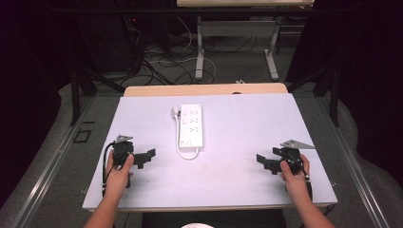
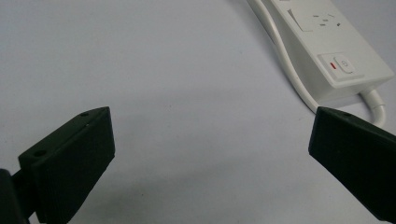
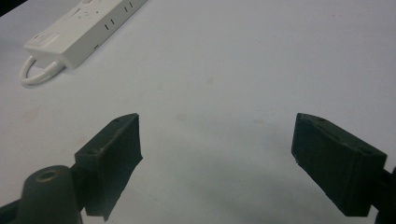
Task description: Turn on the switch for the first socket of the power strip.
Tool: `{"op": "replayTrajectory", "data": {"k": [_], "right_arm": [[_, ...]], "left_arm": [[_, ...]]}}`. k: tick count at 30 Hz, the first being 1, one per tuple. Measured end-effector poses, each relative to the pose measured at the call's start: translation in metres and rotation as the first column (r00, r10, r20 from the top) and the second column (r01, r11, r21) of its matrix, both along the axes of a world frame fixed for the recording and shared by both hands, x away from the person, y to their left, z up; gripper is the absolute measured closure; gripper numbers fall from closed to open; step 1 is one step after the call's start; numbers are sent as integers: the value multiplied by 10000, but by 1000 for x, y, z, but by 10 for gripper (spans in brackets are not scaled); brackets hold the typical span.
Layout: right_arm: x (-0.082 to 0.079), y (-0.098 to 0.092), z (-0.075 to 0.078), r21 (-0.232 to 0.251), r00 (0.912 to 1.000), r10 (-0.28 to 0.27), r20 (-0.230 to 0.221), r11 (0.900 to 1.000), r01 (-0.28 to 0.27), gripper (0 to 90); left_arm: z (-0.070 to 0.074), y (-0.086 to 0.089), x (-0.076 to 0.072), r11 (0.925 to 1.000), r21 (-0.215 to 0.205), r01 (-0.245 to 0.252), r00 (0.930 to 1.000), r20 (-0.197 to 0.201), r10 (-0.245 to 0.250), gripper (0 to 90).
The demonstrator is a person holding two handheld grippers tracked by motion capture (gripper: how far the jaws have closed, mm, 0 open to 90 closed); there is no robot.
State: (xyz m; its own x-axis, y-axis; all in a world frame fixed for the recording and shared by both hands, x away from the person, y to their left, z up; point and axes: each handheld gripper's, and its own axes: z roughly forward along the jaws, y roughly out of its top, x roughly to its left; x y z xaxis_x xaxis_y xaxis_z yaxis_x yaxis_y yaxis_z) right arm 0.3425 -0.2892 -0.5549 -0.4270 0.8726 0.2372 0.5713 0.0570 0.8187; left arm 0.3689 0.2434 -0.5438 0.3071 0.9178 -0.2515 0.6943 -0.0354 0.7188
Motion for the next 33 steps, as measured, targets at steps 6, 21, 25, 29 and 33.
{"op": "replayTrajectory", "data": {"k": [6,21,25,29,33], "right_arm": [[3,0,0,88,10000,-90,-3,9999,90,150],[5,4,2,-67,9999,87,64,9999,-87,150],[7,4,1,-102,9999,104,65,9999,-103,150],[7,3,1,-112,9999,92,64,9999,-91,150],[7,3,1,-33,10000,64,21,10000,-64,150]], "left_arm": [[-5,3,2,9999,87,56,10000,-77,-55,4],[-10,7,-1,9983,576,134,9999,101,-140,3],[-9,9,-1,9983,583,81,10000,47,-84,4],[-10,10,1,9983,582,23,10000,70,-27,3],[-11,10,0,9985,554,-12,10000,79,8,4]]}}
